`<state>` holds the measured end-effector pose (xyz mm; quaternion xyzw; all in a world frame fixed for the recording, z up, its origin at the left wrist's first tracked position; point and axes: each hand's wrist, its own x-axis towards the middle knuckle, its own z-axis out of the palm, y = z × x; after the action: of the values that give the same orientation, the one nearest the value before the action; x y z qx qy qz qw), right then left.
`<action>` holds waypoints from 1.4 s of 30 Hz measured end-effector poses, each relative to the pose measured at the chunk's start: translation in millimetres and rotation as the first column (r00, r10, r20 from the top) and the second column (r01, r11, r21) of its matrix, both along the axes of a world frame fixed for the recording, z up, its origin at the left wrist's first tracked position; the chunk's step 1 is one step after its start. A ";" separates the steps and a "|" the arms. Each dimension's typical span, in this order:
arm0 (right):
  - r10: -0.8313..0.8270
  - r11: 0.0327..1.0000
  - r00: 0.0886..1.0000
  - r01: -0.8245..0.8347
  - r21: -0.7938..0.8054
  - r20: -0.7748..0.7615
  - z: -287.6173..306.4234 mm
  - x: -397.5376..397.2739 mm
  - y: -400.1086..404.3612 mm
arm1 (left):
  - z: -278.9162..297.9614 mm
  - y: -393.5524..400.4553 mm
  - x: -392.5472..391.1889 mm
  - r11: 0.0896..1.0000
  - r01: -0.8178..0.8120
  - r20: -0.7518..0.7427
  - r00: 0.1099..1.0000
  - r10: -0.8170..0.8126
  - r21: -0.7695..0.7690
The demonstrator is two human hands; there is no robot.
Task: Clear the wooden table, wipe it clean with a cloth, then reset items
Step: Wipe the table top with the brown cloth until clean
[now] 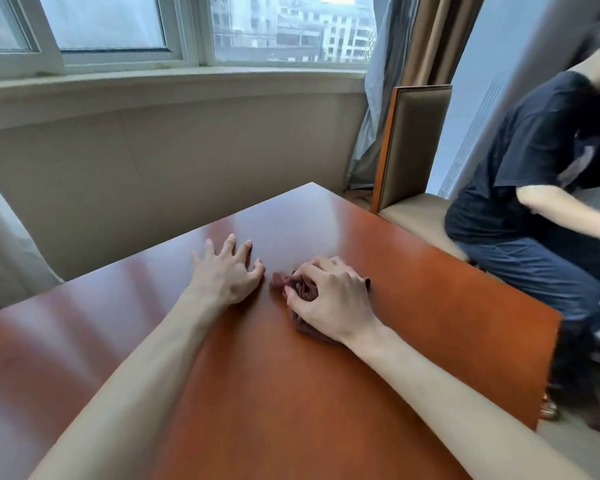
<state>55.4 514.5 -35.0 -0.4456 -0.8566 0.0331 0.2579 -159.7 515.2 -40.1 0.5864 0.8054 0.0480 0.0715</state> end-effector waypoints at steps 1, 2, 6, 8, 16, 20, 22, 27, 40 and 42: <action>0.015 1.000 1.000 -0.015 0.009 -0.019 -1.9 12.1 -24.5 | 3.2 0.8 5.0 0.999 0.025 -0.029 0.999 -0.024 0.030; 0.027 1.000 0.999 -0.026 0.015 -0.040 -3.6 22.9 -43.1 | 3.3 1.2 10.0 0.995 0.054 -0.043 0.998 -0.050 0.081; 0.014 1.000 0.999 -0.014 -0.007 -0.038 -1.7 36.3 -45.0 | -12.3 -5.3 16.0 0.983 0.070 0.145 0.985 -0.095 0.170; -0.033 0.999 0.999 0.033 0.007 -0.016 1.2 29.0 -9.4 | -15.8 -6.6 14.0 0.982 0.091 0.147 0.982 -0.116 0.165; -0.261 0.965 0.965 0.261 -0.001 0.023 1.4 -59.6 231.8 | -17.0 -2.7 13.8 0.986 0.051 0.045 0.997 -0.060 0.161; -0.327 0.945 0.945 0.327 0.000 -0.027 1.7 -106.2 314.6 | -22.6 -0.4 13.6 0.983 0.032 0.034 0.999 -0.039 0.180; -0.334 0.943 0.942 0.334 -0.001 -0.027 0.5 -113.2 329.7 | -22.5 1.0 13.2 0.985 0.027 0.030 0.999 -0.033 0.171; -0.245 0.969 0.969 0.245 0.000 0.002 0.6 -89.9 283.8 | -17.7 -2.9 15.9 0.988 0.034 0.043 0.998 -0.041 0.152; 0.133 0.991 0.991 -0.132 0.032 -0.006 -2.7 61.2 -40.2 | -14.1 -6.9 15.5 0.988 0.086 0.075 0.993 -0.096 0.125; 0.115 0.993 0.993 -0.115 0.014 0.008 0.4 54.8 -26.5 | -15.8 -6.7 15.4 0.988 0.089 0.070 0.993 -0.098 0.128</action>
<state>110.2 488.0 -34.6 -0.3938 -0.8820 0.0399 0.2559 -144.4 508.5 -55.9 0.6246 0.7692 0.1169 0.0674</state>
